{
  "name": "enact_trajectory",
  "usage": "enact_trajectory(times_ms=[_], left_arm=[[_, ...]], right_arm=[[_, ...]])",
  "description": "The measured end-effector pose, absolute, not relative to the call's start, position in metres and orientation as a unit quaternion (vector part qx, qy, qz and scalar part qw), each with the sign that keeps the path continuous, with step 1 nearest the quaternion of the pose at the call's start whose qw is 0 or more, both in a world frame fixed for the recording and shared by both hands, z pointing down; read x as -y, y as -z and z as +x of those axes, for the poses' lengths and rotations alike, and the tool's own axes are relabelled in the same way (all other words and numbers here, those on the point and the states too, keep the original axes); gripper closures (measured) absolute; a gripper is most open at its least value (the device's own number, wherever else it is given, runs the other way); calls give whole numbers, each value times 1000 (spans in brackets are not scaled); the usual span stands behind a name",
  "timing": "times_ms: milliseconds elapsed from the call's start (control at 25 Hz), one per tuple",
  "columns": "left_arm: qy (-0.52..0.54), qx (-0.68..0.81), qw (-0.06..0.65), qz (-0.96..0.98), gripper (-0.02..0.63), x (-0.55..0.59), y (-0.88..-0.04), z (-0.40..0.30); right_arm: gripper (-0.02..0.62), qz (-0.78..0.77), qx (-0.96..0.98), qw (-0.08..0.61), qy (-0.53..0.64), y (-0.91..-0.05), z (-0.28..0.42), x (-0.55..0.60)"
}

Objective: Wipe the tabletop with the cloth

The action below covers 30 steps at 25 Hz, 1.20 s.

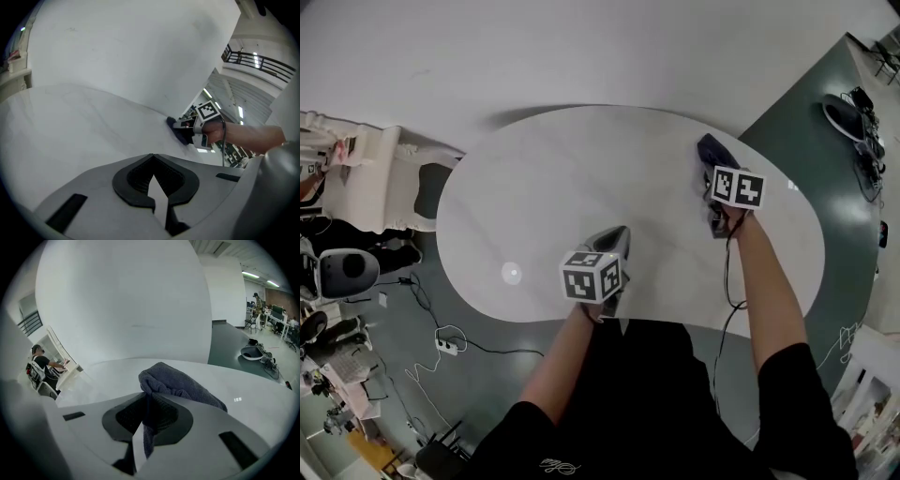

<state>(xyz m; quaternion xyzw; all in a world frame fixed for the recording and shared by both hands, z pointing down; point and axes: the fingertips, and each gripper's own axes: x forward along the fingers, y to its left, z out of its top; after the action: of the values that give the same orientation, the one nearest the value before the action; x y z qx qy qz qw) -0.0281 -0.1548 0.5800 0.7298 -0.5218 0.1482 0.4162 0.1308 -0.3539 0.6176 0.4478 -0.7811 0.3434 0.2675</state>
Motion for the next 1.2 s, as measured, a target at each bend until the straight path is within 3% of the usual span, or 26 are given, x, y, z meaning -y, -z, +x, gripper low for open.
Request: enact_trajectory(times_ms=[760,1200], left_arm=[[-129,549,417,712,598,134,-578,-86],[-156,560,369,725,598,134,-574,-113]], right_arm=[[561,416,797,284,-333,-618,45,338],[561,407,802,291,-326,-618,6,329]])
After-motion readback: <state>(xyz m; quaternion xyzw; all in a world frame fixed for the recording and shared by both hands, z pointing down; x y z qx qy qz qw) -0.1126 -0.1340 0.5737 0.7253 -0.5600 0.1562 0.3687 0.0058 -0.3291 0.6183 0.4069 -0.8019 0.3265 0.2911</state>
